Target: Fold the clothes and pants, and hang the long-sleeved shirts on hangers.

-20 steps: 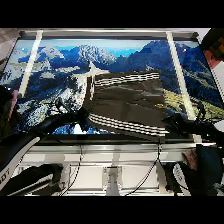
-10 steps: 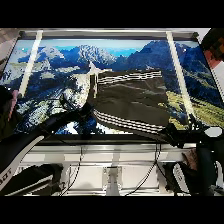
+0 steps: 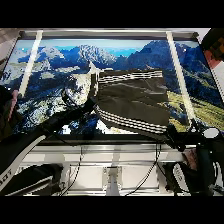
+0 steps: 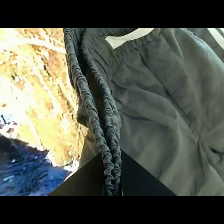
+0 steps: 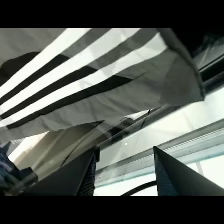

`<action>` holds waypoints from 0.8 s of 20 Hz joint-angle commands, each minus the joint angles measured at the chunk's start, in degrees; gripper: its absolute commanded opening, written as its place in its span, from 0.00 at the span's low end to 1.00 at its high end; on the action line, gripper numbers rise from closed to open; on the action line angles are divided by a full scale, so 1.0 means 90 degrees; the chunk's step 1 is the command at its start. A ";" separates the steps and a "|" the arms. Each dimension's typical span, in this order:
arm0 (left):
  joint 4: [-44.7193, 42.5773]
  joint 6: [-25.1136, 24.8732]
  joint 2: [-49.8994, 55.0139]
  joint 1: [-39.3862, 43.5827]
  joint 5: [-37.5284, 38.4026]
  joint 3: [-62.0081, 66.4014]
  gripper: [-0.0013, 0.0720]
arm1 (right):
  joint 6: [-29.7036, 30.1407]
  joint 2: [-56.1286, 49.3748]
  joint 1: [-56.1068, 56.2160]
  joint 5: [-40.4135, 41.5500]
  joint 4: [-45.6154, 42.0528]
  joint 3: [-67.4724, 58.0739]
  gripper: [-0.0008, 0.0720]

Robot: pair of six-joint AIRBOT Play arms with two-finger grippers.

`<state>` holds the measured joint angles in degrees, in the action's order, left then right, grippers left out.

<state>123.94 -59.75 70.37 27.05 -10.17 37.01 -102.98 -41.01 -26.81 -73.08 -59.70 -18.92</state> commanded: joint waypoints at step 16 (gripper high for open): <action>-0.0056 -0.0002 -0.0255 0.0012 0.0274 0.0012 0.06 | -0.0046 -0.0945 0.0000 0.0471 -0.0253 -0.1095 0.37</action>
<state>123.52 -59.72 68.58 27.16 -7.99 37.06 -105.41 -49.34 -26.81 -68.97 -61.54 -24.29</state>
